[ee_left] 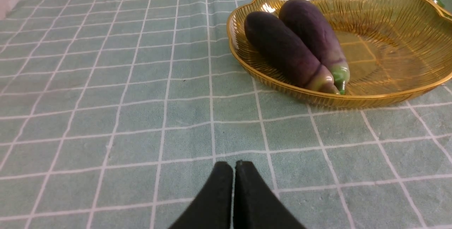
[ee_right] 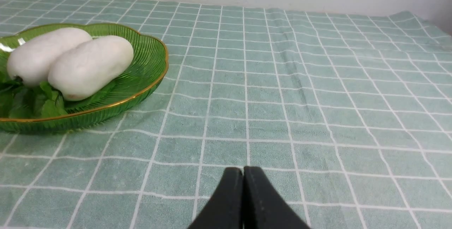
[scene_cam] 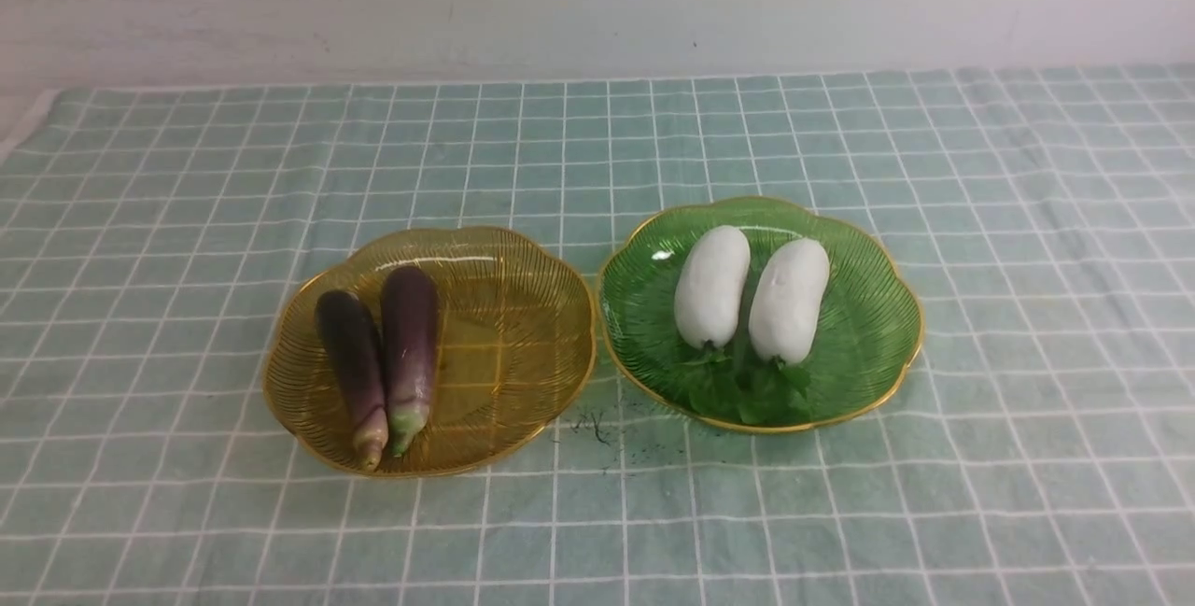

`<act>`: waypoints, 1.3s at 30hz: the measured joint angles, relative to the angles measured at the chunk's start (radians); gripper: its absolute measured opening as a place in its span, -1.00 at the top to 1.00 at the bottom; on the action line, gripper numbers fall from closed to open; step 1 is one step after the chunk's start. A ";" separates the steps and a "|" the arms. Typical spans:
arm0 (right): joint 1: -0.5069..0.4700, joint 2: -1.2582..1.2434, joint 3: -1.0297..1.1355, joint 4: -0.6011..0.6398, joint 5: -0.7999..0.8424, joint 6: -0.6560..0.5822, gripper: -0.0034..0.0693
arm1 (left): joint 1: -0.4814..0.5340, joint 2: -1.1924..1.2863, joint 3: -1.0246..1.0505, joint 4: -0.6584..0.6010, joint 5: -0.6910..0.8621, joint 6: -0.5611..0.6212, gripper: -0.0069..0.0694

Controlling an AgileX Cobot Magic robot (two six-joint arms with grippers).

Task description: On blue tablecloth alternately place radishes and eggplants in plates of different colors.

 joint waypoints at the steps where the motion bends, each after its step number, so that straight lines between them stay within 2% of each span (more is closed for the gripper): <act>1: 0.000 0.000 -0.001 0.002 0.000 0.002 0.95 | 0.000 0.000 0.000 0.000 0.000 0.000 0.84; 39: 0.000 0.000 -0.002 0.030 0.008 0.026 0.95 | 0.000 0.000 0.000 0.000 0.000 0.000 0.84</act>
